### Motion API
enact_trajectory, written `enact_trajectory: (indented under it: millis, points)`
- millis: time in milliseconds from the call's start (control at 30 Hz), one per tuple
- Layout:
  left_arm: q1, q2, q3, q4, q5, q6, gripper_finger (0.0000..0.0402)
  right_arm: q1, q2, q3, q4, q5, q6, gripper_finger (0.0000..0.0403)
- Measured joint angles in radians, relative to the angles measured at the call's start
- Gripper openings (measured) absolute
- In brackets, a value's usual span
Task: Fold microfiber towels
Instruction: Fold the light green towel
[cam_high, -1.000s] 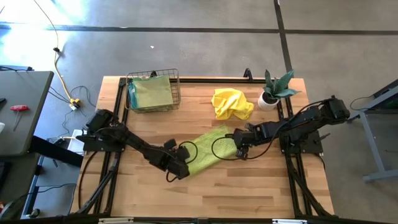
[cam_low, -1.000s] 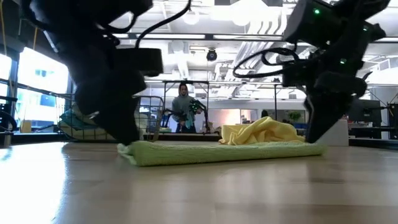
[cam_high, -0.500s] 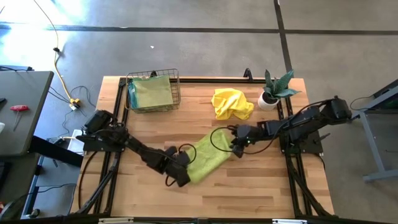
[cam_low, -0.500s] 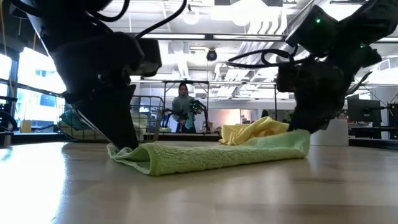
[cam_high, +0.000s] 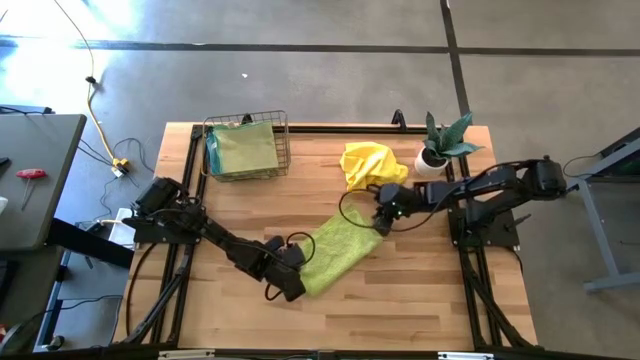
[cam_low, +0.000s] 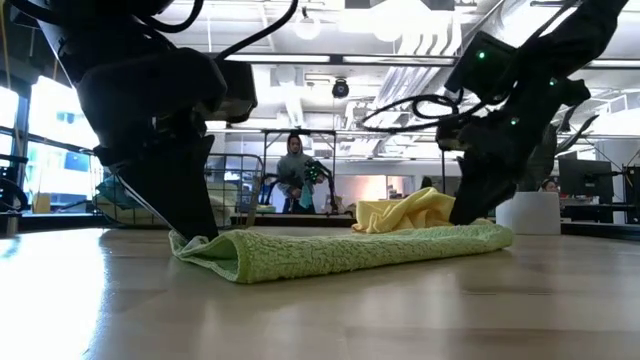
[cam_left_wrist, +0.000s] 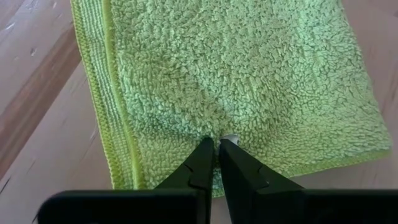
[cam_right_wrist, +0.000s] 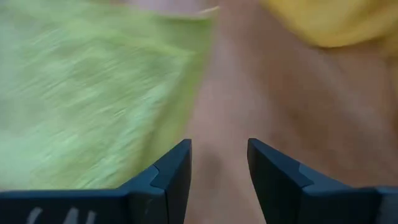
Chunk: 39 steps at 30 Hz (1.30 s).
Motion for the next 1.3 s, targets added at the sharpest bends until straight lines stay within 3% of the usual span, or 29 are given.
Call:
enact_trajectory:
  millis: [100, 467, 667, 900, 1133, 1300]
  points:
    - [0.0, 0.001, 0.0, 0.001, -0.011, 0.0, 0.0019, -0.013, 0.0, 0.001, -0.026, 0.031, 0.064, 0.0149]
    - [0.009, 0.001, 0.0, 0.001, -0.012, 0.008, 0.0019, -0.028, 0.001, 0.002, 0.059, -0.257, 0.094, 0.0107]
    - [0.009, 0.001, 0.0, 0.002, -0.016, 0.008, 0.0019, -0.056, 0.001, 0.002, 0.072, -0.361, 0.124, 0.0169]
    - [0.009, 0.002, -0.002, 0.018, -0.019, 0.008, 0.0019, -0.042, 0.057, 0.002, 0.126, -0.369, 0.21, 0.0244]
    - [0.009, 0.002, -0.002, 0.019, -0.024, 0.008, 0.0019, -0.032, 0.15, 0.003, 0.247, -0.34, 0.257, 0.0248]
    - [0.009, 0.002, -0.002, 0.019, -0.03, 0.016, 0.0019, -0.012, 0.215, 0.004, 0.359, -0.393, 0.302, 0.0221]
